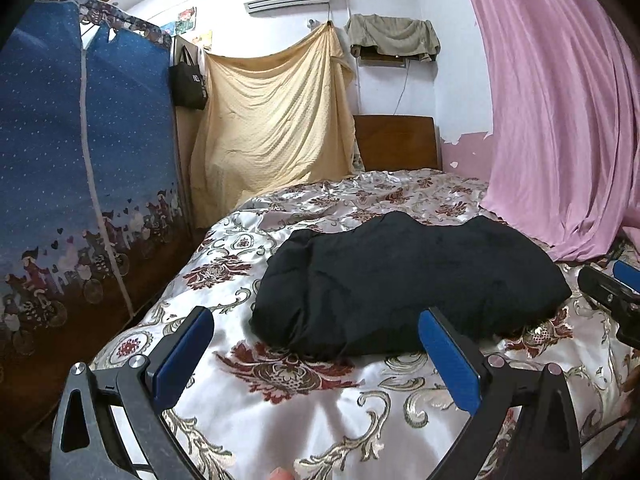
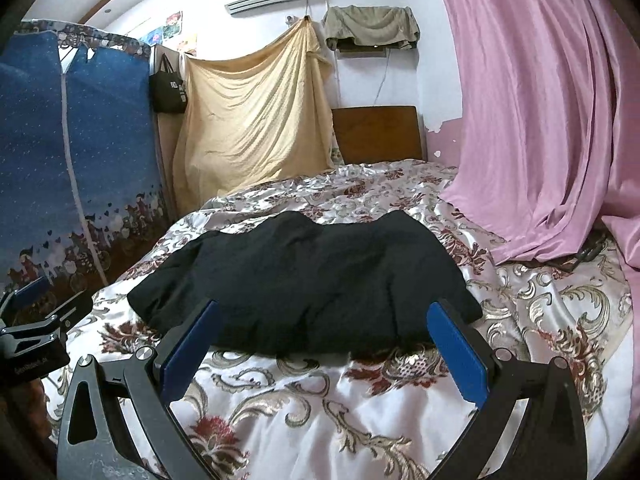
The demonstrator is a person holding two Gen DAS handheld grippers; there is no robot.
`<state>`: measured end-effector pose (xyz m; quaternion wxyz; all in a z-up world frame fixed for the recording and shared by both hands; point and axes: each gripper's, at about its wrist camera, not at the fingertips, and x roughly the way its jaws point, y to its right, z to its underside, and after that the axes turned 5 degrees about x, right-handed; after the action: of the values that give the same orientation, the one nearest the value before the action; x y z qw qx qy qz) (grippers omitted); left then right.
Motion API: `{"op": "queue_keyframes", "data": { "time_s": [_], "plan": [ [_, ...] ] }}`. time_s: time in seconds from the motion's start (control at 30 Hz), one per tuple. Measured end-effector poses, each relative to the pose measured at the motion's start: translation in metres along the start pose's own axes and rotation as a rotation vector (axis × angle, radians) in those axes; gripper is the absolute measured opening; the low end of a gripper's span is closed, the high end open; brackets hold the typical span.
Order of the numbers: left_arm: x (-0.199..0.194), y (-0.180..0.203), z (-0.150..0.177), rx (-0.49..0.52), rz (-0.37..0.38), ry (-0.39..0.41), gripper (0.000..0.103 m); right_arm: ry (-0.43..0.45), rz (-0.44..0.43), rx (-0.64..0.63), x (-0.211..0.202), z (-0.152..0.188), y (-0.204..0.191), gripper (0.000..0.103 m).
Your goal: Fold large clothes
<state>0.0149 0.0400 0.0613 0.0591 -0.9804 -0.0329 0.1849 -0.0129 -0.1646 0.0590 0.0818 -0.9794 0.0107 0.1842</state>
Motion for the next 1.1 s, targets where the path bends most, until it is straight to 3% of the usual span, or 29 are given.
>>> {"op": "queue_keyframes", "data": {
  "time_s": [0.5, 1.1],
  "plan": [
    [-0.019, 0.001, 0.028, 0.003, -0.01, 0.033, 0.103, 0.036, -0.045, -0.003, -0.017, 0.03, -0.006, 0.102],
    [-0.02, 0.0, 0.031, -0.001, -0.015, 0.035, 0.103, 0.019, -0.056, -0.02, -0.014, 0.035, -0.007, 0.102]
  ]
}}
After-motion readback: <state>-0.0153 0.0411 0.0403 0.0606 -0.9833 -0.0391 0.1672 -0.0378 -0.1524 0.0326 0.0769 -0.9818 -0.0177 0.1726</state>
